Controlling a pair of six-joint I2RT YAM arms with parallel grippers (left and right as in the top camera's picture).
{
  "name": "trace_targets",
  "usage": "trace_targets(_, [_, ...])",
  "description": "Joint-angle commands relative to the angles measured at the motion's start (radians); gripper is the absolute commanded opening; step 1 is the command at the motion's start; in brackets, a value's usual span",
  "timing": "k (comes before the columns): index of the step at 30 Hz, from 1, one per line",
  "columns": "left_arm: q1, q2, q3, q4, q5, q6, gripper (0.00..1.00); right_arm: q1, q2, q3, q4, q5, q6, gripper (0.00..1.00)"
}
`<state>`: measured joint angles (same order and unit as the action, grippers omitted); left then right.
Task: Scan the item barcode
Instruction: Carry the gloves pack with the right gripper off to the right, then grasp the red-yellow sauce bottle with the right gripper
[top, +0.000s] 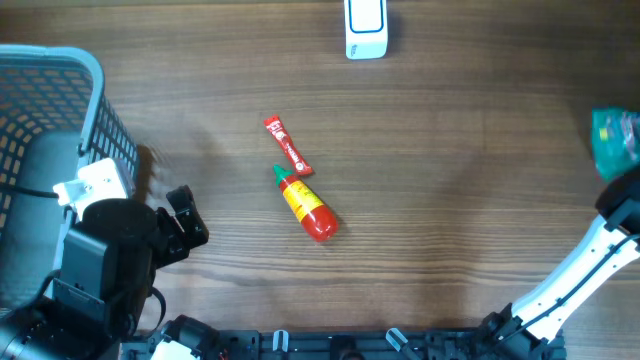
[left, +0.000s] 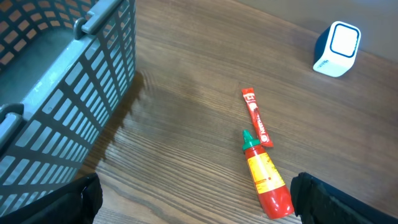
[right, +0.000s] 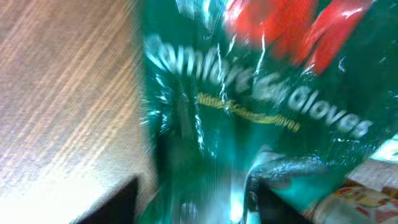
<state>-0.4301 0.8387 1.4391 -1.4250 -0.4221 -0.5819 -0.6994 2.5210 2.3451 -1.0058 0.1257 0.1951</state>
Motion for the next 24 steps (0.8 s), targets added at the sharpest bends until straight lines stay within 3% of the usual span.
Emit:
trace_targets(1, [-0.004, -0.002, 0.001, 0.002, -0.010, -0.006, 1.00, -0.011, -0.024, 0.023, -0.017, -0.095, -0.005, 0.98])
trace_targets(6, [-0.004, -0.002, 0.001, 0.002, -0.010, -0.006, 1.00, 0.062, -0.163, 0.027, -0.055, -0.352, -0.013, 1.00])
trace_targets(10, [-0.004, -0.002, 0.001, 0.002, -0.010, -0.006, 1.00, 0.212, -0.235, 0.027, -0.135, -0.495, -0.046, 1.00])
trace_targets(16, [-0.004, -0.002, 0.001, 0.002, -0.010, -0.006, 1.00, 0.576, -0.240, 0.024, -0.340, -0.649, -0.292, 1.00])
trace_targets(24, [-0.004, -0.002, 0.001, 0.002, -0.010, -0.006, 1.00, 1.020, -0.235, -0.030, -0.406, -0.647, -0.405, 1.00])
